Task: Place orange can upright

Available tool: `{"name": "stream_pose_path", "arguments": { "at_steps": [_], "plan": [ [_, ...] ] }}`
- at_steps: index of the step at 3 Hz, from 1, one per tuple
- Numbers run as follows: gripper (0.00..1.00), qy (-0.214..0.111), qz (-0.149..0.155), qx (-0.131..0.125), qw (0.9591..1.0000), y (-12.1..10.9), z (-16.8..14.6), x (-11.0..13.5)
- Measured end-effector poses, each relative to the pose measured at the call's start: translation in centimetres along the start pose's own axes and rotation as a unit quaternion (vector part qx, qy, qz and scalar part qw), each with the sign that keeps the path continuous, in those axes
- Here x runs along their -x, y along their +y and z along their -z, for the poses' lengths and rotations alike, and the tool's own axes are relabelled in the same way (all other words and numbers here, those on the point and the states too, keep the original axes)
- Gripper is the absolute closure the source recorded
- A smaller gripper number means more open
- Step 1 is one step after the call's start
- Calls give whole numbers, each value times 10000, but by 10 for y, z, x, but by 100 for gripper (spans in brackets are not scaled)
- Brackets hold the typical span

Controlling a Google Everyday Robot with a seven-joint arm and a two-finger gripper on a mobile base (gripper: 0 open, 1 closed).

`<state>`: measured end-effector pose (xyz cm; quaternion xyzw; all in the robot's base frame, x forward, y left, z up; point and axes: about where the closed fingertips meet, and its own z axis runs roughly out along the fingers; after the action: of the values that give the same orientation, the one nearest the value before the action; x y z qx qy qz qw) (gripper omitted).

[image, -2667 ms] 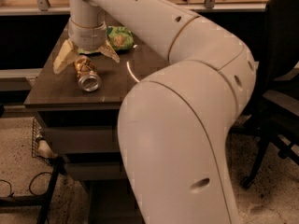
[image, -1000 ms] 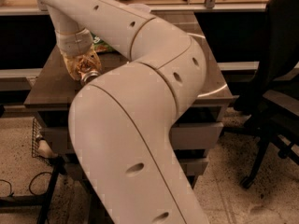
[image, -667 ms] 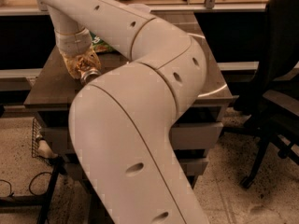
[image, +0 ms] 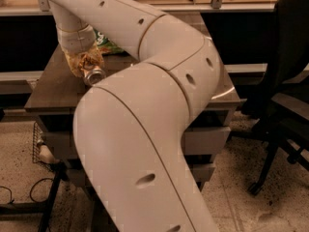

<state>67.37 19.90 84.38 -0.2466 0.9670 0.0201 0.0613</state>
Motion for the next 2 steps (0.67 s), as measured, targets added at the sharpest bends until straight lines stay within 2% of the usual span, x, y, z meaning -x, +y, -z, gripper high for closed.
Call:
{"name": "stream_pose_path", "arguments": {
  "at_steps": [1,2],
  "plan": [
    [100,-552,167,-33,9983,-5,32,4],
    [100,-1290,544,-12,9902,-7,71,8]
  ]
}}
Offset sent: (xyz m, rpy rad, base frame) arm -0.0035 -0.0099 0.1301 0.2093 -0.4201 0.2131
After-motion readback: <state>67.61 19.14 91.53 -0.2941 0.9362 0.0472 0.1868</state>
